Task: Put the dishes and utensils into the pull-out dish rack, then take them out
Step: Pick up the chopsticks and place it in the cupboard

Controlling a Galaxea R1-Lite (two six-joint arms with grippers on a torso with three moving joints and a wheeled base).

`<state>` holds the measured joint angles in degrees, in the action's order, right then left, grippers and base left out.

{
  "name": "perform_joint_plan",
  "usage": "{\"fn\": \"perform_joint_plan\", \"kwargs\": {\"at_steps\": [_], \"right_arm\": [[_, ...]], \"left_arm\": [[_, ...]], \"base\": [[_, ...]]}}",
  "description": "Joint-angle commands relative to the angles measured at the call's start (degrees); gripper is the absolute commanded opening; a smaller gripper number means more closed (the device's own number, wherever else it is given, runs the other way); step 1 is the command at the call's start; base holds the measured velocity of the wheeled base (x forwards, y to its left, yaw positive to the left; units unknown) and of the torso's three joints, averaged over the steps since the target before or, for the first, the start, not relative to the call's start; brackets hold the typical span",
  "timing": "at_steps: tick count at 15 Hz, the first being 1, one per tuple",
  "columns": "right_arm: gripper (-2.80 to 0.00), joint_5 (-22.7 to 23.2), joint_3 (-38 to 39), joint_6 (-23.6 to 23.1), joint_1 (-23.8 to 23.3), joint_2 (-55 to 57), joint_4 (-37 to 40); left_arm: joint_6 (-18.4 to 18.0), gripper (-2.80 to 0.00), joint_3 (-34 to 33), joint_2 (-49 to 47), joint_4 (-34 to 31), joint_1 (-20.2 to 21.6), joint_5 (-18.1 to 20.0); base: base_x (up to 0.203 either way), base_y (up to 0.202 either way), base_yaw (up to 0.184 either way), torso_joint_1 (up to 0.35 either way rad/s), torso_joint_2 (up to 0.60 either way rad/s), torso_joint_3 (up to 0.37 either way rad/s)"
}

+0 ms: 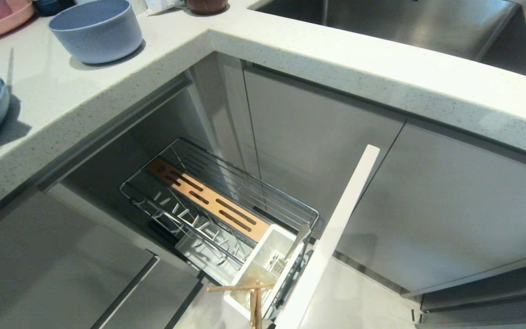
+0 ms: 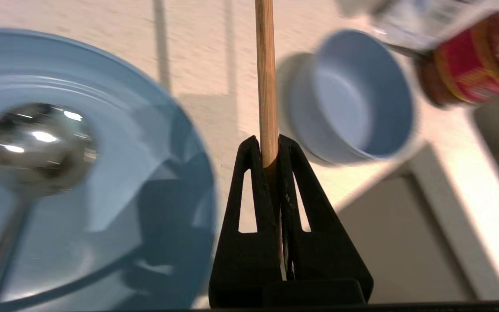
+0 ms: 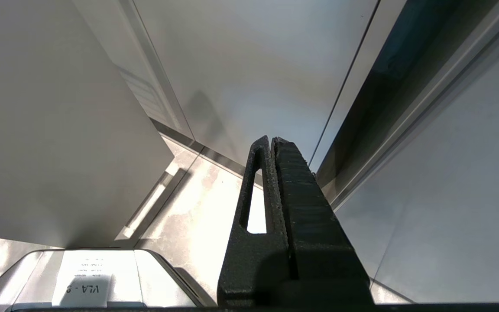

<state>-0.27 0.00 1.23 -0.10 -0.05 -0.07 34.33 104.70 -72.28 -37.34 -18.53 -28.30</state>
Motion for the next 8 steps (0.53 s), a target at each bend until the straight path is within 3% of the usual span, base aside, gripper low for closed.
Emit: {"fn": "perform_joint_plan", "kwargs": {"at_steps": [1,8], "right_arm": [[-2.80,0.00,0.09,0.01,0.01,-0.14,-0.01],[-2.80,0.00,0.09,0.05,0.01,-0.13,-0.01]], "left_arm": [[0.82,-2.80,-0.09,2.80,-0.10,-1.44,5.74],[0.38,-2.80,-4.28,8.17,-0.43,-4.09,31.83]], "base": [[0.000,0.000,0.000,0.000,0.00,0.000],[0.000,0.000,0.000,0.000,0.00,0.000]]}}
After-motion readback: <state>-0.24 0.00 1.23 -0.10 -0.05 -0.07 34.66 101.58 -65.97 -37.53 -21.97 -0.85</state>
